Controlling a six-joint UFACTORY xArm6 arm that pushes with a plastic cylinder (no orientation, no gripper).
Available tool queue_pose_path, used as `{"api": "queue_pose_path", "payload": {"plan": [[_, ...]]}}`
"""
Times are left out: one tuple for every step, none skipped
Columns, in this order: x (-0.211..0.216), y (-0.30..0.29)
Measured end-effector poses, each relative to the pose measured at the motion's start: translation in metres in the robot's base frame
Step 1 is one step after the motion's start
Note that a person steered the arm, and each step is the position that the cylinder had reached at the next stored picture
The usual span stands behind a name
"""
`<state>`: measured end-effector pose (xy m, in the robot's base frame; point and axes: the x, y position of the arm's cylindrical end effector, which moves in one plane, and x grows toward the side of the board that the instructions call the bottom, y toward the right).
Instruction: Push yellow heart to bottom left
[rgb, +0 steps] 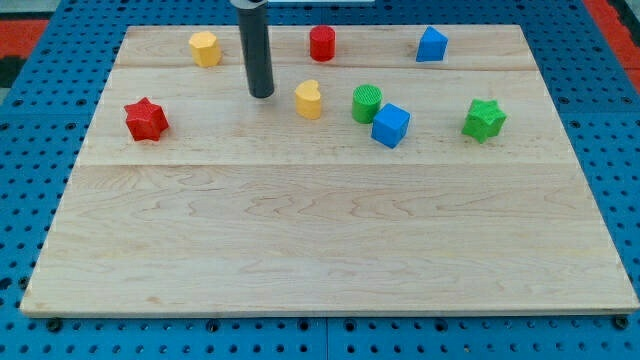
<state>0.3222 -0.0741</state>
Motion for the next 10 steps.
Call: {"api": "queue_pose_path", "payload": {"plan": [[-0.048,0.020],[-0.035,0.063],[0.009,0.071],[0.025,0.034],[0.044,0.055],[0.074,0.077],[0.107,-0.009],[0.074,0.035],[0.036,0.052],[0.046,0.000]]}}
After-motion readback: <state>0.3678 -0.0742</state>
